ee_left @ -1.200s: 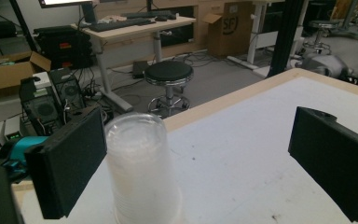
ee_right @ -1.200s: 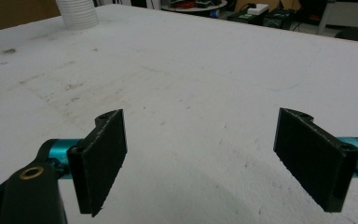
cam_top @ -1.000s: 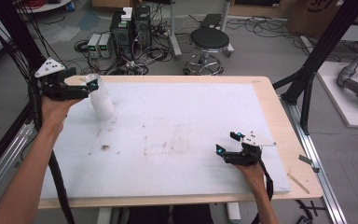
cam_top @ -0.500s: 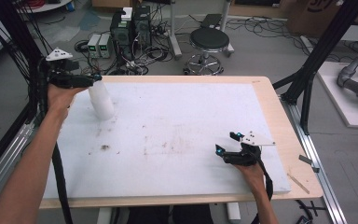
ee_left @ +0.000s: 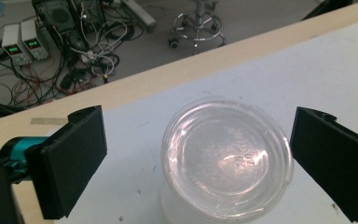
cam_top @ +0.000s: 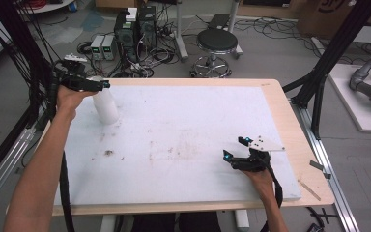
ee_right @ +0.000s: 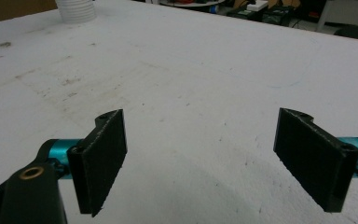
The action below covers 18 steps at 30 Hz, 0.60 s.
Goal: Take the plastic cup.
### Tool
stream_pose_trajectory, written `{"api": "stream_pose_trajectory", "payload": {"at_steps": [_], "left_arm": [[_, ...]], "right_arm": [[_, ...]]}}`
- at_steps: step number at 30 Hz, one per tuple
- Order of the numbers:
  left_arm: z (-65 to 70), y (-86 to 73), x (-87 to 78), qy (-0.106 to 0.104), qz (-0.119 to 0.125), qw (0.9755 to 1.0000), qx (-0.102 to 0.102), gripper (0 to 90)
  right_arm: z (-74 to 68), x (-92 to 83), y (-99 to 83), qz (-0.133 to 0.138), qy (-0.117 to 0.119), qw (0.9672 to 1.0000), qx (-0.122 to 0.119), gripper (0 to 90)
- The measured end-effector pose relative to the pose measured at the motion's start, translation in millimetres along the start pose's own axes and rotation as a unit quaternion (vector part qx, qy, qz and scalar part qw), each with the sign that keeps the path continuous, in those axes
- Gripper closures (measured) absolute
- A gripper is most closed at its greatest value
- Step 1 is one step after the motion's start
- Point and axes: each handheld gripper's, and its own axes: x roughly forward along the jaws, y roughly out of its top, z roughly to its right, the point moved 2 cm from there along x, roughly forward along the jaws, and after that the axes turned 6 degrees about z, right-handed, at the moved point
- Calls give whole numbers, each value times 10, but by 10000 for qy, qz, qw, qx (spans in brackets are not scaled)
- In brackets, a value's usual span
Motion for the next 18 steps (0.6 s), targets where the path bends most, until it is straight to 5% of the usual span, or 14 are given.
{"api": "stream_pose_trajectory", "payload": {"at_steps": [8,11,18], "left_arm": [[25,-55,96,66,-356,9992,140,45],[13,-74,108,-4,-442,9989,136,113],[20,-80,118,-15,-491,9987,117,118]], "right_arm": [[5,-1,1,12,4,10000,-4,172],[3,0,1,17,-3,10000,-3,172],[5,0,1,12,5,10000,27,172]]}}
